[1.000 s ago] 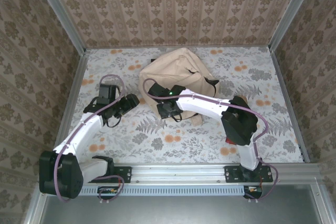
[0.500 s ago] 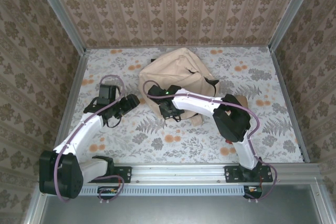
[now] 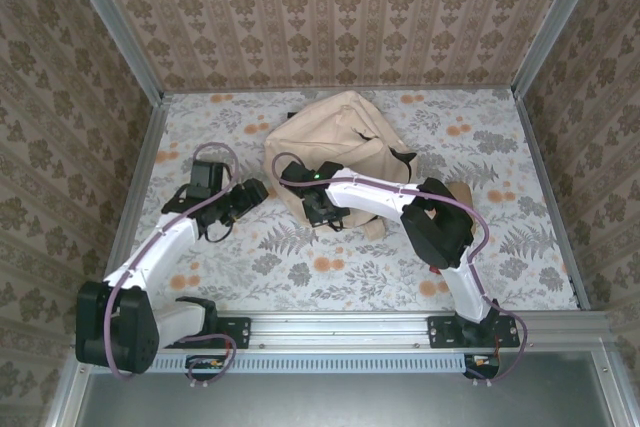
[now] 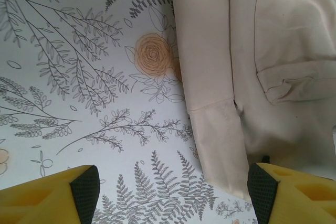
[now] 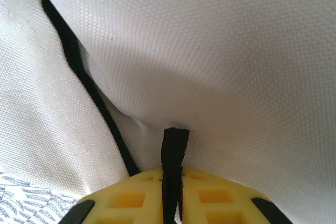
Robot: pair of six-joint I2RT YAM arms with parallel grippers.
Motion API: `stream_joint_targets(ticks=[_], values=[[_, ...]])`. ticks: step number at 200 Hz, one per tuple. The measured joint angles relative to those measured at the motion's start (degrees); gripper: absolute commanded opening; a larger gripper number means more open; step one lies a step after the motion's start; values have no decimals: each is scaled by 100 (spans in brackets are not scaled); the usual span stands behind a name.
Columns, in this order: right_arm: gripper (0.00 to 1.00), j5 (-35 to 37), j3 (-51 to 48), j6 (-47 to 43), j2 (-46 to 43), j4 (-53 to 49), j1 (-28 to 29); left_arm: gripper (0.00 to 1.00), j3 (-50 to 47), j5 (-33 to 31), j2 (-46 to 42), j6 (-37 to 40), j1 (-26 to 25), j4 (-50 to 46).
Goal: Pack books, pencil case, and school supplies into a backpack
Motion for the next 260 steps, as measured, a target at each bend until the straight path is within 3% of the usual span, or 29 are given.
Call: stream_joint_targets(ticks=[63, 112, 162, 206, 260], values=[[0, -4, -323, -26, -616, 422, -15, 72, 0, 94, 350, -153, -317, 339], [0, -352, -863, -57, -1440, 1008, -35, 62, 46, 435, 1082, -590, -986, 1156], [0, -765, -1526, 199, -1650, 1462, -177, 54, 275, 632, 1985, -1196, -1541, 1902], [0, -1051, -1888, 369, -1665, 1746, -240, 44, 396, 743, 2564, -1692, -1628, 2343], [0, -1266, -2057, 393, -1904, 1971, -302, 44, 658, 743, 2726, -1823, -1628, 2063]])
